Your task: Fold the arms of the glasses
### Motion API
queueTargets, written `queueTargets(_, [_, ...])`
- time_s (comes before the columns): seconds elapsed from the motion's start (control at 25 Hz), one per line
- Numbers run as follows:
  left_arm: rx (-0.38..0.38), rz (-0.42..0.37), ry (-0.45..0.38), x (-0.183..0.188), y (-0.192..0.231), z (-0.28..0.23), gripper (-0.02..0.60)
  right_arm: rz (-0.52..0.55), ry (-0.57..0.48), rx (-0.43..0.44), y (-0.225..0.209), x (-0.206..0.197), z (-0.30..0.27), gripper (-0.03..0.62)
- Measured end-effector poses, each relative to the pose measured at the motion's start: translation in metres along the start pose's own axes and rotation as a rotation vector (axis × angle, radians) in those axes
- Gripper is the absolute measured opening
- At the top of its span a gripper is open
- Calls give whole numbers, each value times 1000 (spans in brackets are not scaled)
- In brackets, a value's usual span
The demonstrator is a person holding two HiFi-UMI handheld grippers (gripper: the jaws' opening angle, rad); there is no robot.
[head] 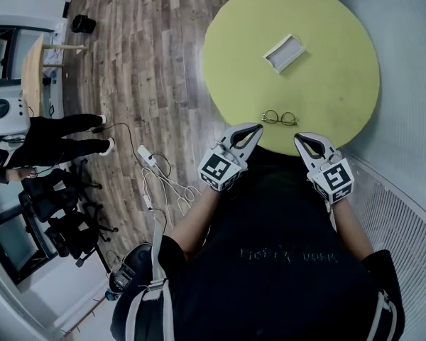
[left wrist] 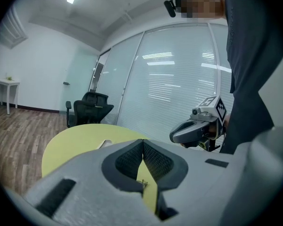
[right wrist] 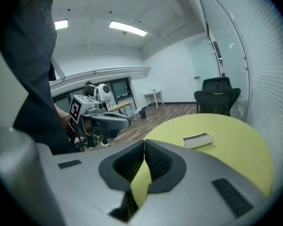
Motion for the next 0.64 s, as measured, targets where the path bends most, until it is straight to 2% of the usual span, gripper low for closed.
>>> queueTargets(0.4, [93, 11, -9, -4, 7, 16, 20, 61, -58, 49, 5, 15, -10, 31])
queueTargets(0.64, [112, 19, -8, -10, 2, 15, 20, 42, -62, 56, 2, 7, -9, 31])
Point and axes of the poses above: the fingertips, and each gripper's own axes: z backward along the fingers, y to its left, x out of its top, the point moved 1 cm from there along z, backward along the fingers, and after that the axes turned 10 degrees about -x, right-handed, at the moved point
